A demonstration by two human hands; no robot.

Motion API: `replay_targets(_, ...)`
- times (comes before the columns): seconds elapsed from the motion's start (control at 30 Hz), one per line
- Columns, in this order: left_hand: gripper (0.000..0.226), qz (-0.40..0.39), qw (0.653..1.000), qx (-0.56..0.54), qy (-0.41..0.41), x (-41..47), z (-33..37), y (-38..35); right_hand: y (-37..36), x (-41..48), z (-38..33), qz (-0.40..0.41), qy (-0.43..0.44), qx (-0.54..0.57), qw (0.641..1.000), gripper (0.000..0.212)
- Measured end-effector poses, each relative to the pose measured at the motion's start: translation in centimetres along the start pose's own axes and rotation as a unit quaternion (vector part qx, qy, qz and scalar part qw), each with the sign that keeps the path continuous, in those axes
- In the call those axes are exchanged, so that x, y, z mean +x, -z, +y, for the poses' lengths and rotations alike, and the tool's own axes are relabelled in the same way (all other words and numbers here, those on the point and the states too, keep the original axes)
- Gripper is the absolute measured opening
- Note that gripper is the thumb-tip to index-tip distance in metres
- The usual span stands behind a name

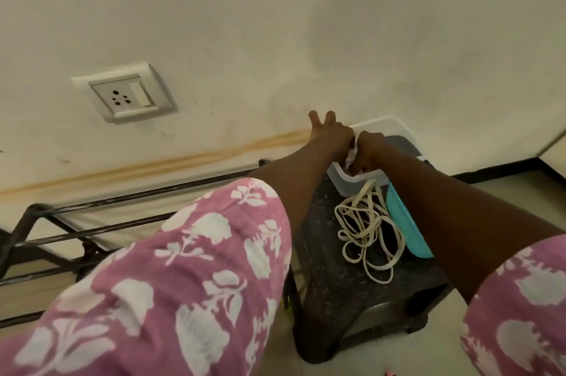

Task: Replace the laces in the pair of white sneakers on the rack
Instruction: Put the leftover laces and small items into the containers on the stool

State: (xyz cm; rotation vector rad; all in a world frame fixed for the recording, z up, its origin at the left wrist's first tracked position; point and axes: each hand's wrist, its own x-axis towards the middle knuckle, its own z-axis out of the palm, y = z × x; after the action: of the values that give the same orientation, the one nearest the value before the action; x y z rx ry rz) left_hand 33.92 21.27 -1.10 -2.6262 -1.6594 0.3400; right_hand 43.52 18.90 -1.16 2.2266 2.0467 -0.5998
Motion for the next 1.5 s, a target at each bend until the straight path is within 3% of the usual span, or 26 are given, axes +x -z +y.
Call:
replay_targets(0.17,0.040,-0.024,0.999,0.043,0.015,0.9,0.3,0.0,0.0,0.9,-0.8,-0.041,-0.012,0.020,0.999,0.039)
replay_targets(0.27,0.044,-0.041,0.999,0.014,0.015,0.8,0.3,0.6,0.9,0.7,-0.8,-0.076,-0.026,0.038,0.996,0.020)
replay_targets(0.3,0.046,-0.045,0.999,-0.007,0.017,0.7,0.2,1.0,1.3,0.5,-0.9,-0.069,-0.030,0.035,0.997,0.023)
replay_targets(0.4,0.041,-0.024,0.995,-0.096,0.019,0.0,-0.5,2.5,2.7,-0.5,-1.4,-0.005,-0.041,0.019,0.999,0.030)
replay_targets(0.6,0.024,0.156,0.972,-0.158,0.072,-4.9,-4.3,3.9,4.0,-3.7,-5.5,0.180,-0.024,0.082,0.980,0.025)
replay_targets(0.8,0.030,0.217,0.944,-0.197,0.152,-13.8,-8.2,1.7,1.1,-9.2,-13.3,0.217,0.043,0.082,0.972,0.024)
replay_targets(1.07,0.035,0.225,0.919,-0.180,0.268,-29.7,-15.2,-5.3,-8.9,-17.5,-24.4,0.186,0.174,0.108,0.961,0.023)
replay_targets(1.23,0.035,0.213,0.893,-0.198,0.343,-39.7,-19.8,-11.8,-17.8,-22.5,-31.1,0.105,0.268,0.097,0.953,0.029)
replay_targets(1.4,0.018,0.207,0.846,-0.252,0.422,-47.3,-23.6,-18.2,-25.2,-24.4,-37.5,0.015,0.406,0.046,0.912,0.029)
replay_targets(1.5,0.015,0.177,0.836,-0.244,0.459,-50.5,-25.4,-22.5,-29.6,-23.9,-39.9,-0.051,0.474,-0.035,0.878,0.029)
